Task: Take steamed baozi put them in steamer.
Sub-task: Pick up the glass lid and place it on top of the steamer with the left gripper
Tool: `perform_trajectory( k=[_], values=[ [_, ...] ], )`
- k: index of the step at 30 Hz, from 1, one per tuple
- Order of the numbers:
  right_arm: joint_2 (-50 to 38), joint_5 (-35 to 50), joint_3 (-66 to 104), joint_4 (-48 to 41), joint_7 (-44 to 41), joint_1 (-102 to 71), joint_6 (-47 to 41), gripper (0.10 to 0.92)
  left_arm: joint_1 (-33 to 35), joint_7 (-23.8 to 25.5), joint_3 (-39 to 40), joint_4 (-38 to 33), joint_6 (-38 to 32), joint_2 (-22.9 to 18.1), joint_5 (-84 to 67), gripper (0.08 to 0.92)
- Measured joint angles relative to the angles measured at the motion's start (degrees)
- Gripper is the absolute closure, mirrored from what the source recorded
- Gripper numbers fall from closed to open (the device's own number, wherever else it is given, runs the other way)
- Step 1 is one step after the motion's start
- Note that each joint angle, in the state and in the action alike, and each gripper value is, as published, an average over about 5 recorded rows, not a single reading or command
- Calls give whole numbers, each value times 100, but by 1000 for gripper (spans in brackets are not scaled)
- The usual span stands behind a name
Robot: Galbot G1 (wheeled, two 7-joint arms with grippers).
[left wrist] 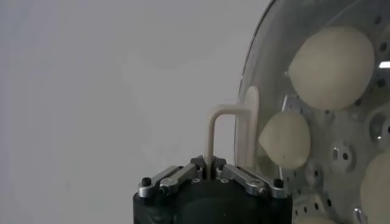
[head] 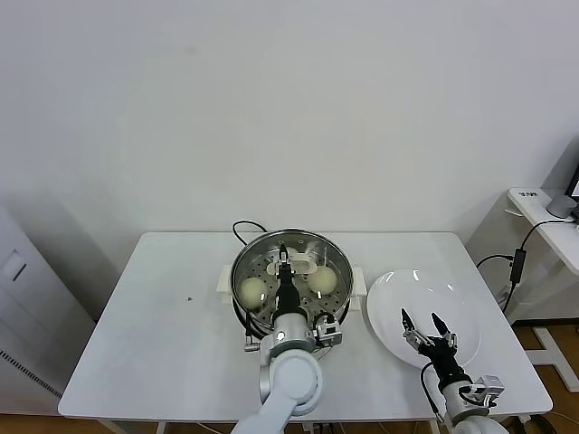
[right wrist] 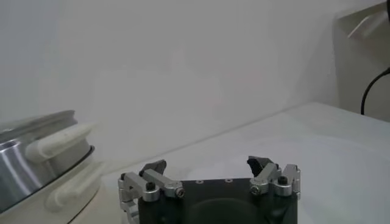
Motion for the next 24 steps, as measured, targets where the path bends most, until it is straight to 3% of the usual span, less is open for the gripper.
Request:
perform_trajectory(
  k=[20,24],
  values=[
    [14,-26,0,-19,-6,23,-1,203,494,584,288,-1046,0,1,41,221],
    [19,-25,-4,-16,-7,29,-2,203,602,677,252,-1287,0,-3,63,182]
  ],
)
